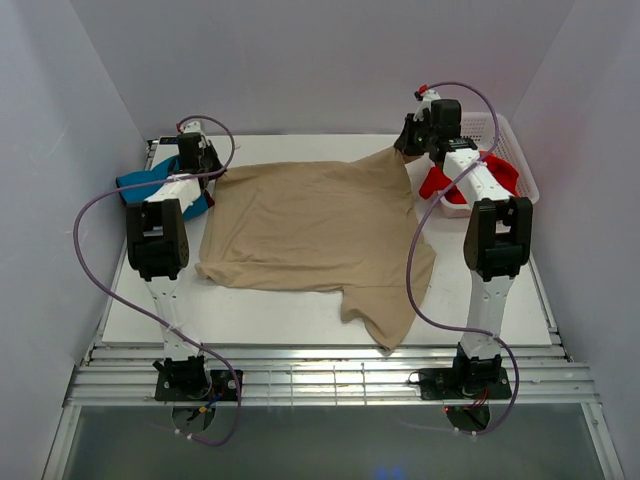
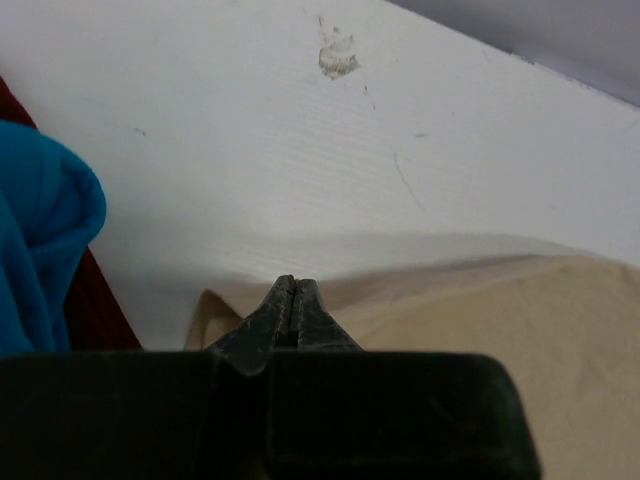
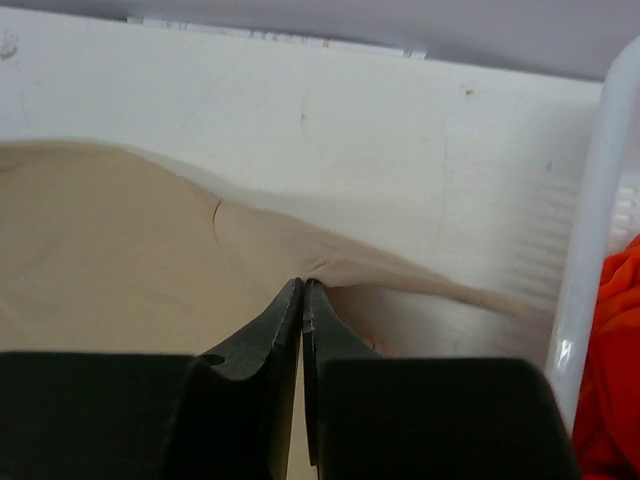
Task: Fold and stack the t-shirts
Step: Fold the tshirt
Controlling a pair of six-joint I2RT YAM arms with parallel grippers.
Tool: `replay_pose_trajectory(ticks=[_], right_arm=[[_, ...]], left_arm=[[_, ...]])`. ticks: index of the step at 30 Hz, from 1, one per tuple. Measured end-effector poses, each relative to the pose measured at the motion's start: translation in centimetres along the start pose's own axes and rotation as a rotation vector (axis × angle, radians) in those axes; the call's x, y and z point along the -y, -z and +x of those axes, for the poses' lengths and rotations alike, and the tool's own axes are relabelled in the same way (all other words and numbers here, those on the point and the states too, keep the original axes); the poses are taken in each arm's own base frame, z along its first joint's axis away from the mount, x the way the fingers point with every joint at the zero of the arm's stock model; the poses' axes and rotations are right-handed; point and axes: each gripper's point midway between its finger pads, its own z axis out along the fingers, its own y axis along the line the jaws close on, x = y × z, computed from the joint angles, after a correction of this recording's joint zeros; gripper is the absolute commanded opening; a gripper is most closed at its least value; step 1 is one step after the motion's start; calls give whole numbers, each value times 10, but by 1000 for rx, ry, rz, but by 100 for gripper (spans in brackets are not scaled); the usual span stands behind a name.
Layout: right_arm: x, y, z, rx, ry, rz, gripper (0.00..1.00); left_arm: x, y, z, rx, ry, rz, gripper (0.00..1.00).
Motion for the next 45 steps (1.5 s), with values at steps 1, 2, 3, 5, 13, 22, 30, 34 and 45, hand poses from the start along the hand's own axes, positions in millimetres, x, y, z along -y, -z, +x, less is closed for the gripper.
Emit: replay_pose_trajectory(ticks=[1, 2, 3, 5, 13, 22, 30, 34, 45], right_arm=[[-3, 3, 10, -23, 1, -3, 8], [-5, 5, 20, -47, 0, -5, 8], [-7, 7, 27, -62, 1, -6, 8], [-14, 14, 49, -112, -2, -11, 8], [-52, 60, 81, -181, 43, -22, 8], [-69, 95, 82, -171, 88, 13, 8], [-53, 111, 120, -266, 93, 94, 8], [-43, 116, 133, -307, 95, 144, 8], [-26, 129, 148, -379, 103, 243, 8]], left_arm=[[-1, 5, 5, -12, 0, -3, 1], [-2, 9, 10, -22, 1, -4, 0], [-3, 12, 13, -27, 1, -5, 0], [-3, 23, 17, -35, -3, -7, 0], [-6, 71, 11, -15, -29, -41, 0], [-20, 96, 9, -26, -67, -119, 0], [-38, 102, 40, -137, -95, -190, 0], [-51, 99, 60, -197, -113, -236, 0], [-75, 90, 105, -341, -138, -313, 0]])
